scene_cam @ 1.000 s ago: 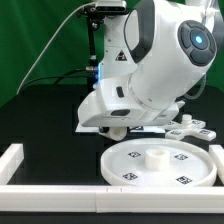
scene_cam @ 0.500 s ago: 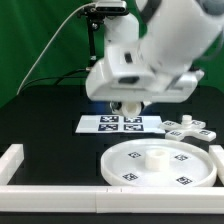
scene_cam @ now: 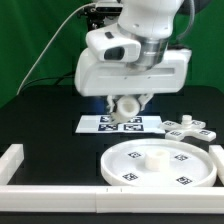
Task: Assemble round table
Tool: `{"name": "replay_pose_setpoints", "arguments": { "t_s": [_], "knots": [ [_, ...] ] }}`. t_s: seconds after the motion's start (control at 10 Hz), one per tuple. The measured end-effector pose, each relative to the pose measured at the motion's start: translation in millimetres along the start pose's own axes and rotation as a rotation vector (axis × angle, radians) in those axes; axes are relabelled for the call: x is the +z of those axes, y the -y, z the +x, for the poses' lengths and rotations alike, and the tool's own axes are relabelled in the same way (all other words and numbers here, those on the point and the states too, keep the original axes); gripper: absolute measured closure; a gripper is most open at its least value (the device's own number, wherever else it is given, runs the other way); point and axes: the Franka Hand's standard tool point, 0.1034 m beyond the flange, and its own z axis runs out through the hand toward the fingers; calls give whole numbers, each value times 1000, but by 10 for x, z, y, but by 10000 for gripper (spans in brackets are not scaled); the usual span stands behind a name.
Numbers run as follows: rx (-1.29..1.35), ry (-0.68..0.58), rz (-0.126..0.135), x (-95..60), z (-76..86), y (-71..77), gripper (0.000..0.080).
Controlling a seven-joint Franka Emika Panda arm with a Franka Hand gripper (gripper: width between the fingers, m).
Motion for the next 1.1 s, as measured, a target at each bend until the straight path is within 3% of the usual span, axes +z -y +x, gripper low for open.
{"name": "replay_pose_setpoints", "arguments": {
  "t_s": [0.1,0.2,0.3,0.5,0.7,0.8,1.1],
  "knots": [
    [43,-74,42,-183,149,107,394],
    [79,-173,53,-376,253,131,394],
    [79,-266,38,-493,270,86,394],
    [81,-372,12,-421,220,63,394],
    [86,-524,-29,-454,305,22,394],
    [107,-605,-39,-396,304,81,394],
    [117,-801,-107,-542,530,30,394]
  ]
}}
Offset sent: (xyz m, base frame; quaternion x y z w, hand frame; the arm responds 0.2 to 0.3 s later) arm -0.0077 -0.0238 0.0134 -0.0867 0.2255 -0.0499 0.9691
